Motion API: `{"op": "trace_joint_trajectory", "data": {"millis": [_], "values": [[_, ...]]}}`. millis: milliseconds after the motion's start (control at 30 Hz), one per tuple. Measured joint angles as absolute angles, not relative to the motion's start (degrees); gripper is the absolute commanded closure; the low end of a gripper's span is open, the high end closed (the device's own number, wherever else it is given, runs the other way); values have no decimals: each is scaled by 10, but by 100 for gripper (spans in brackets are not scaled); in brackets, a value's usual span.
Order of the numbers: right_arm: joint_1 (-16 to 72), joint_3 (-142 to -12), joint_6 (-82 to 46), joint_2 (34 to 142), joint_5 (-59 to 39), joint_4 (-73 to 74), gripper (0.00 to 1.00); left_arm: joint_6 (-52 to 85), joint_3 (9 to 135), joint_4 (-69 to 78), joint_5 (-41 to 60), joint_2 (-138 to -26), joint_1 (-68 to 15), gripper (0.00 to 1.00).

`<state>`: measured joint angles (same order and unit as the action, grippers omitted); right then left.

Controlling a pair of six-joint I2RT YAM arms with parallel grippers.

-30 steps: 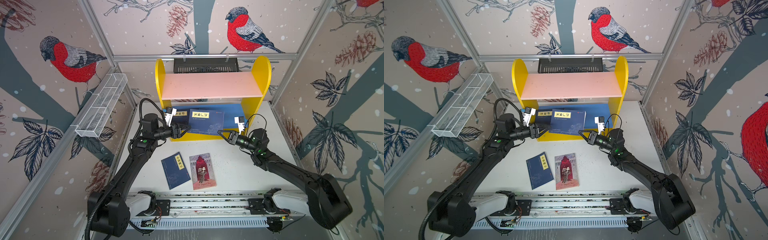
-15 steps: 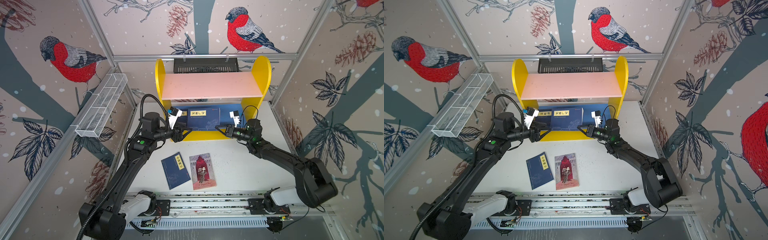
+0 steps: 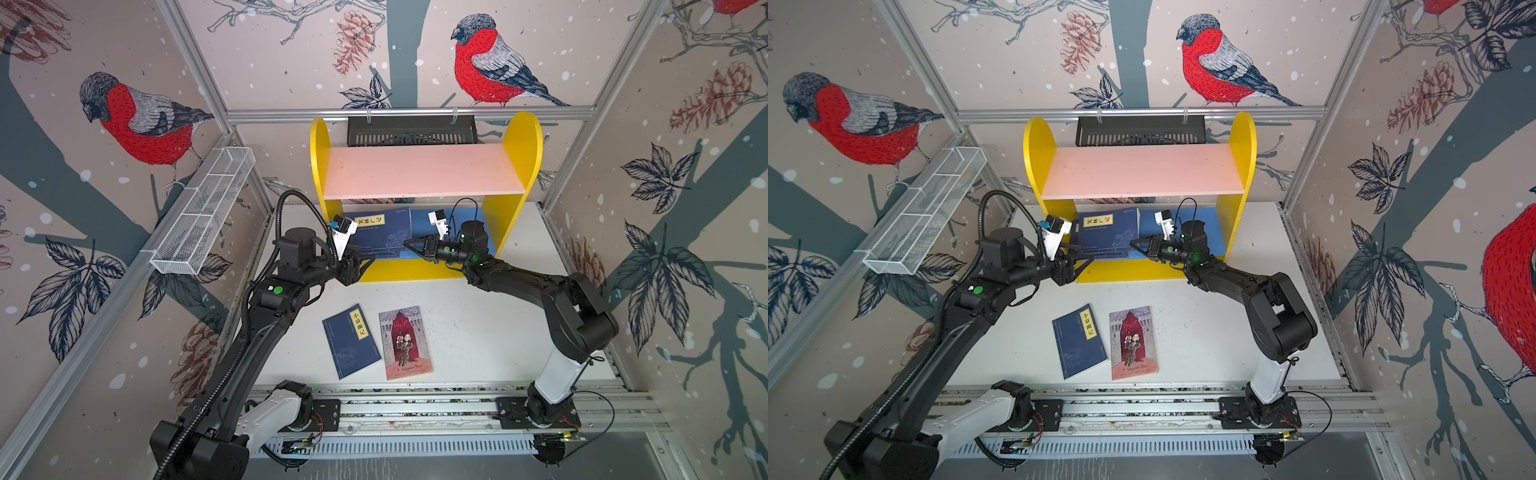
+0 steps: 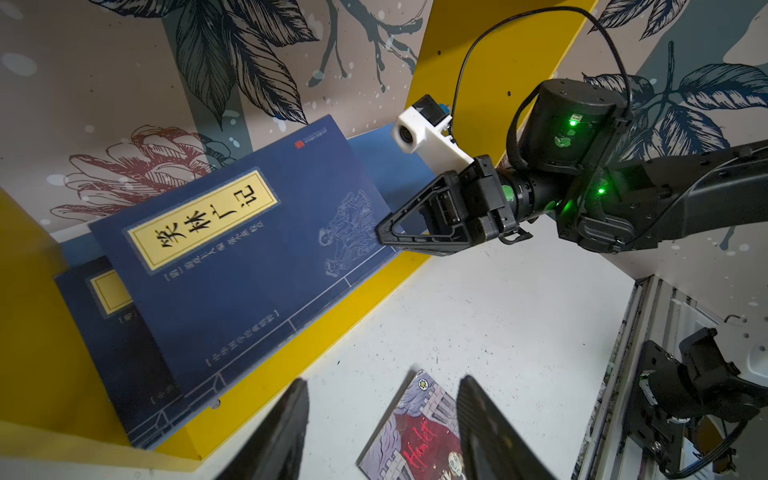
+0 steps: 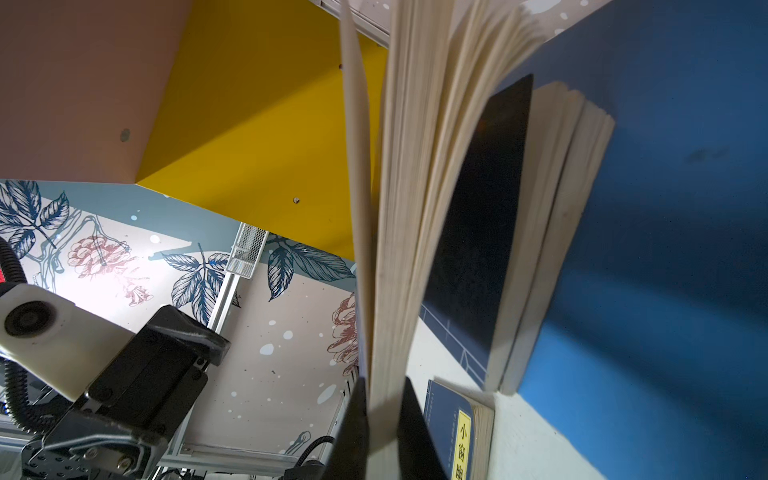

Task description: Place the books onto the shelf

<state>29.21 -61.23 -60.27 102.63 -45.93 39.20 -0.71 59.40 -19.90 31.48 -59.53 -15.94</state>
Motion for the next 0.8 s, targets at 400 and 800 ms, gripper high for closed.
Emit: {"op": "trace_joint_trajectory", "data": {"millis": [400, 800], "values": [[319, -648, -615, 1050, -411, 342, 97, 3, 578, -195, 317, -596, -163, 43], [333, -702, -609, 1061, -377, 279, 89, 15, 575, -191, 317, -597, -163, 42]]}}
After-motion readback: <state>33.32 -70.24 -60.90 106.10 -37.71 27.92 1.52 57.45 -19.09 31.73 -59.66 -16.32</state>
